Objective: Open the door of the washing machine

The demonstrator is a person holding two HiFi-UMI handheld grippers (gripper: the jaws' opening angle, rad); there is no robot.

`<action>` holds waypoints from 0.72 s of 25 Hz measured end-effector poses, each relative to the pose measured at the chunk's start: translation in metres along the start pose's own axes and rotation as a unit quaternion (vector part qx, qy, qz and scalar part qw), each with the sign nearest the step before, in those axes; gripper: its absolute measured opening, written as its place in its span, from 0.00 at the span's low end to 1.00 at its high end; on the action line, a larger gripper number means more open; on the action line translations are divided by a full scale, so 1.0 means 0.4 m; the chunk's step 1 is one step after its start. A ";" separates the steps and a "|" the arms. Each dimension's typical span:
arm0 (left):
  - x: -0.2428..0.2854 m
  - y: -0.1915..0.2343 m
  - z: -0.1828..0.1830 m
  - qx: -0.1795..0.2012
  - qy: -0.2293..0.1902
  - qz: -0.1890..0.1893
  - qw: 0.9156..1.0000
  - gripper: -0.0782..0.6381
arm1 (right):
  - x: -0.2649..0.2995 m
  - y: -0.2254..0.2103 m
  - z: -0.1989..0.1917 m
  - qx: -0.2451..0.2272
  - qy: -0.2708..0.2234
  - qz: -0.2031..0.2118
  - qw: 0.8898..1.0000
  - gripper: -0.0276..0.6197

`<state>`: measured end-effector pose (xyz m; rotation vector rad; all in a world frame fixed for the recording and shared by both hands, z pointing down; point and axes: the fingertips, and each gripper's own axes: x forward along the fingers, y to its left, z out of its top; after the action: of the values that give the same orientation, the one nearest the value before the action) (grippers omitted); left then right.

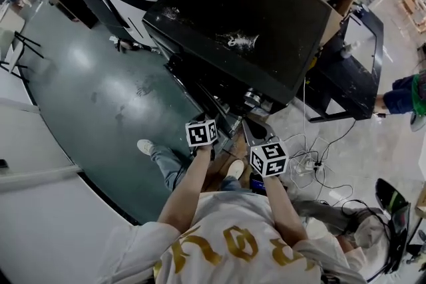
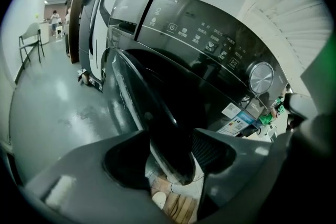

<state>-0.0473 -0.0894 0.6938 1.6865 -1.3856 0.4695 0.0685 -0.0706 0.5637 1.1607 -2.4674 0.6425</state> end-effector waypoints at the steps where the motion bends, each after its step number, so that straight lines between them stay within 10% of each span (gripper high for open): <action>1: -0.010 0.006 -0.005 0.000 0.001 0.002 1.000 0.45 | 0.002 0.008 0.000 -0.002 0.001 0.003 1.000 0.08; 18: -0.146 0.143 -0.093 -0.029 0.000 0.036 0.999 0.34 | 0.078 0.146 -0.030 -0.033 0.027 0.060 0.997 0.08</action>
<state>-0.1095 -0.0245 0.6924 1.5942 -1.4502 0.4651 0.0050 -0.0509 0.5737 0.9650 -2.5078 0.6126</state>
